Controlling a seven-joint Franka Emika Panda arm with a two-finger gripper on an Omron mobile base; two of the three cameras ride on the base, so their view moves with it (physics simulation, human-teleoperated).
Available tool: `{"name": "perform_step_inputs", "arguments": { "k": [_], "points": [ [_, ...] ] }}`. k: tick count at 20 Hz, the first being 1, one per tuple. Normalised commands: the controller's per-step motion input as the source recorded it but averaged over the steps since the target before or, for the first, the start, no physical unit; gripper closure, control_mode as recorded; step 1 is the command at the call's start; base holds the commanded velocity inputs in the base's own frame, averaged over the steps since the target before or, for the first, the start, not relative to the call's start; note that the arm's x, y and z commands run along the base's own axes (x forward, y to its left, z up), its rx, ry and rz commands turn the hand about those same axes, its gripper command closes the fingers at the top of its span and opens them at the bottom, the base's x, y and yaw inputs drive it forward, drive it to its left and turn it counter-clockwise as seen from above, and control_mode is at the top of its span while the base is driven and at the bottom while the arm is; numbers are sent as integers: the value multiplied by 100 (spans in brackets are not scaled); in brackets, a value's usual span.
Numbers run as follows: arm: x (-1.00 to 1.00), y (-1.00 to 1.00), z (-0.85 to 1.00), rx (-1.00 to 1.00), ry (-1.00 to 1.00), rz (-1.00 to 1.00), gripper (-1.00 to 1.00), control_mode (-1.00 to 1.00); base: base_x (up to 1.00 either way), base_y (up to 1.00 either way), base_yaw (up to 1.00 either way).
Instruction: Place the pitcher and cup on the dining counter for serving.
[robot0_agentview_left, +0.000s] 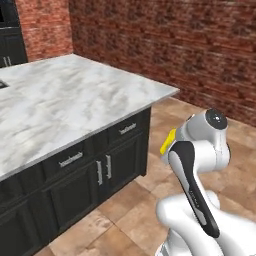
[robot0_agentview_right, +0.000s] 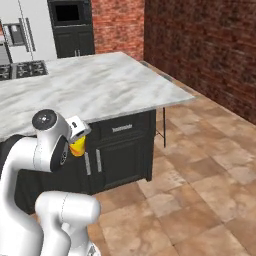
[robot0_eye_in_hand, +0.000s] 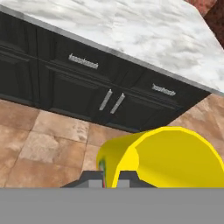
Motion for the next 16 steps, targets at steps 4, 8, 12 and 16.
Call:
{"name": "perform_step_inputs", "arguments": {
  "k": [4, 8, 12, 16],
  "points": [
    [0, 0, 0, 0, 0, 0, 100, 100, 100, -81, 36],
    [0, 0, 0, 0, 0, 0, 100, 100, 100, -83, 36],
    [0, 0, 0, 0, 0, 0, 100, 100, 100, -83, 36],
    [0, 0, 0, 0, 0, 0, 100, 100, 96, -76, 33]
  ]
}}
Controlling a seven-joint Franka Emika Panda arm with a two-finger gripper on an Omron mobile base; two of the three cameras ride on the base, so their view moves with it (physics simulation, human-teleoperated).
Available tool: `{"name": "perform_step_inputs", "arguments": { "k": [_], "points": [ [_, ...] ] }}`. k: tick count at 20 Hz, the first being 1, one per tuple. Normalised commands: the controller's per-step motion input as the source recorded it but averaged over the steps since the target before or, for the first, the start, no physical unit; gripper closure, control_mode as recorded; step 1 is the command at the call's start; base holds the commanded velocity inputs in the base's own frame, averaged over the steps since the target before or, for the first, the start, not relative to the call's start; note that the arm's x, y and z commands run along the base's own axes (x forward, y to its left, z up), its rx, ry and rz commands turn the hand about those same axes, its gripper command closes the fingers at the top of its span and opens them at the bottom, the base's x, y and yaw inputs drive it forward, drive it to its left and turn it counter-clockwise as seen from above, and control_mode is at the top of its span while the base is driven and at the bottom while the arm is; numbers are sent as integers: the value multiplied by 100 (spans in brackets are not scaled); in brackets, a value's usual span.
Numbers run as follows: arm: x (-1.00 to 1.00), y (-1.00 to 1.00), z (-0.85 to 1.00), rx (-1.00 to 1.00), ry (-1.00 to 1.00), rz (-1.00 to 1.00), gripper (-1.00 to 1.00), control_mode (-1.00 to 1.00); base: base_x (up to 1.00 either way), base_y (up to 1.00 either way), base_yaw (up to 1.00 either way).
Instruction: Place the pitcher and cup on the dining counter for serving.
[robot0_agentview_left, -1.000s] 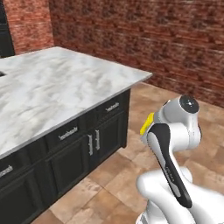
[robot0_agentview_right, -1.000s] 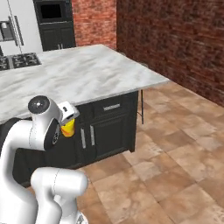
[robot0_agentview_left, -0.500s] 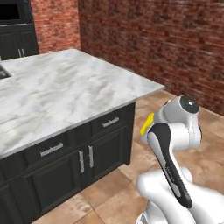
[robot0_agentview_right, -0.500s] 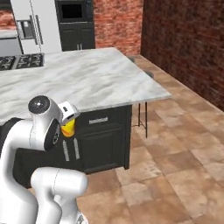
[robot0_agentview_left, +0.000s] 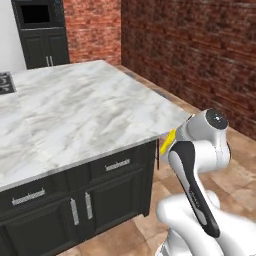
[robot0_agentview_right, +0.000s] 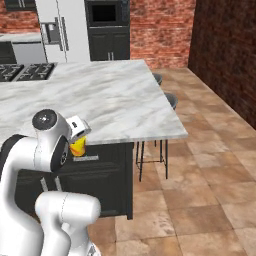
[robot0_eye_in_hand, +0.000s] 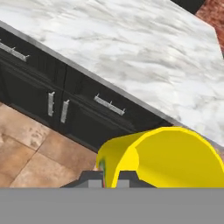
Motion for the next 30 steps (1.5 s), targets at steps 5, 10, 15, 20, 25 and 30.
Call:
{"name": "perform_step_inputs", "arguments": {
  "k": [5, 10, 15, 20, 25, 30],
  "points": [
    [31, 0, 19, -1, 3, 0, 100, -100, 49, -7, 7],
    [94, 19, 47, -7, 7, 0, 100, -100, 0, 0, 0],
    [97, 5, 33, -4, 15, 0, 100, -100, 0, 0, 0],
    [94, 0, -3, 0, 3, 0, 100, -100, 0, 0, 0],
    [95, 5, -13, -4, 0, 0, 100, -100, 0, 0, 0],
    [90, 20, -37, -5, 0, 0, 100, -100, 0, 0, 0]
  ]
}}
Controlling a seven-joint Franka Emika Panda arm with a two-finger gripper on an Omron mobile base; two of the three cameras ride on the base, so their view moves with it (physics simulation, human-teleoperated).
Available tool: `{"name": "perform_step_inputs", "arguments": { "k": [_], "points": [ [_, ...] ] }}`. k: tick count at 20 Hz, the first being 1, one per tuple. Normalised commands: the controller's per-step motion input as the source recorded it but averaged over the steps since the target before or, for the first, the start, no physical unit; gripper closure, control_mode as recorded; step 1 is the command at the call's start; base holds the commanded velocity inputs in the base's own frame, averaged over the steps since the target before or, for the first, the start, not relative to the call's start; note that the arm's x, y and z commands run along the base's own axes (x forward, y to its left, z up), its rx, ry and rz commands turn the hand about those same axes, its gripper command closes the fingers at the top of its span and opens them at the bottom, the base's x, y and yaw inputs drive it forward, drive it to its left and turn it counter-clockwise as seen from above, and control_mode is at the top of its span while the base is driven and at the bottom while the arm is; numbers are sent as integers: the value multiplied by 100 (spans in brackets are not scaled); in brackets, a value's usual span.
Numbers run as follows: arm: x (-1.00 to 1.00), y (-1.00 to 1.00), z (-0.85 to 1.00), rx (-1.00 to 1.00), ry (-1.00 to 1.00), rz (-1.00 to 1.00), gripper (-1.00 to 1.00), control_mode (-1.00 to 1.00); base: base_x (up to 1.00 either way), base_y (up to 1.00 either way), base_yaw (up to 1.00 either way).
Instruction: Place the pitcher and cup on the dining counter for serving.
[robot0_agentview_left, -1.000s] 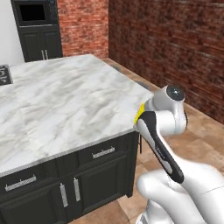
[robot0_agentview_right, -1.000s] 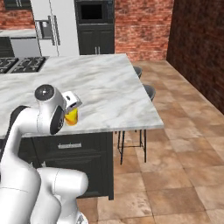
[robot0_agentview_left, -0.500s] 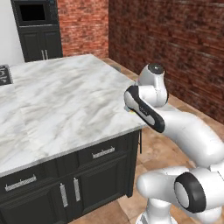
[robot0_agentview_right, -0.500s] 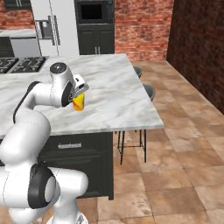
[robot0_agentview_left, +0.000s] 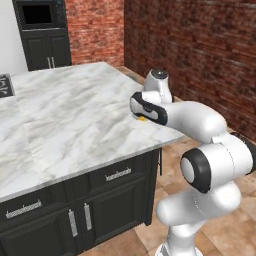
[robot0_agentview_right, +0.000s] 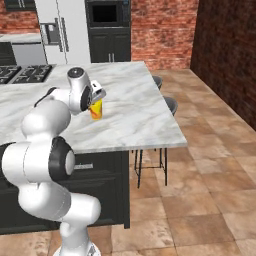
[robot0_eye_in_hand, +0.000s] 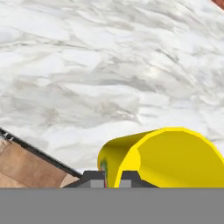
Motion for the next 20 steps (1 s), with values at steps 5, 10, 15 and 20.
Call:
{"name": "perform_step_inputs", "arguments": {
  "k": [5, 10, 15, 20],
  "points": [
    [76, 26, -76, 0, 0, 0, 100, -100, 0, 0, 0],
    [57, 13, -81, 0, 0, 0, 100, -100, 0, 0, 0],
    [61, 15, -63, 0, 0, 0, 100, -100, 0, 0, 0],
    [53, 13, -31, -2, -2, 0, 100, -100, 0, 0, 0]
  ]
}}
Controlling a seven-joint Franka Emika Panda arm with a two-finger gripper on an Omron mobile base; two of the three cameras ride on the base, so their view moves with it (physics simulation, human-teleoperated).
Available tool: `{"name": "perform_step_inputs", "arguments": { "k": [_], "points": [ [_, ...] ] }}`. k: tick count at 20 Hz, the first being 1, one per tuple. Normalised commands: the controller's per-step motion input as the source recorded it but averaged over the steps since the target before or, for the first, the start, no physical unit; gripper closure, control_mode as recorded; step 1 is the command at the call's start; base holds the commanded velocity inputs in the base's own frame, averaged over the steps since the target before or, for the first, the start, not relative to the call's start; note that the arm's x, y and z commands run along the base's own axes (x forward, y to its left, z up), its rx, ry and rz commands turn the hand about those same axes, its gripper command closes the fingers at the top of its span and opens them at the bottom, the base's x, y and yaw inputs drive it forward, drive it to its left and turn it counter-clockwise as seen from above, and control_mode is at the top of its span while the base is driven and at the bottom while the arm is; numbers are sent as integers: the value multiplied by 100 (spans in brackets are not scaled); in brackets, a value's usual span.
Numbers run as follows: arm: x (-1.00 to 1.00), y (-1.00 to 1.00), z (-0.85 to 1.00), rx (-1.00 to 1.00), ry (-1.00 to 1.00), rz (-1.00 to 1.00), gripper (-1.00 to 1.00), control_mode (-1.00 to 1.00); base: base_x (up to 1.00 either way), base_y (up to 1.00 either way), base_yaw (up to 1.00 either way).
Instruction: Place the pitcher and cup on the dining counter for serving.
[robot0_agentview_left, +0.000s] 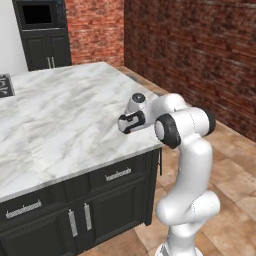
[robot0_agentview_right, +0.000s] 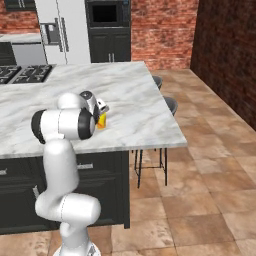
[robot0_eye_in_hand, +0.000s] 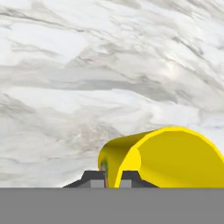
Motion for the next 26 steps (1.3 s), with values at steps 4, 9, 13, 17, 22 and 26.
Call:
{"name": "perform_step_inputs", "arguments": {
  "k": [4, 9, 13, 17, 22, 26],
  "points": [
    [52, 11, -25, 0, -1, 0, 100, -100, 0, 0, 0],
    [61, 10, -20, 0, 0, 0, 100, -100, 0, 0, 0],
    [34, 5, -11, 0, 0, 0, -100, -100, 0, 0, 0],
    [11, 5, 4, 0, 7, 0, -100, -100, 0, 0, 0],
    [-12, 0, 33, 0, 3, 0, -100, -100, 0, 0, 0],
    [-84, 0, 50, 0, 0, -3, -100, -100, 0, 0, 0]
  ]
}}
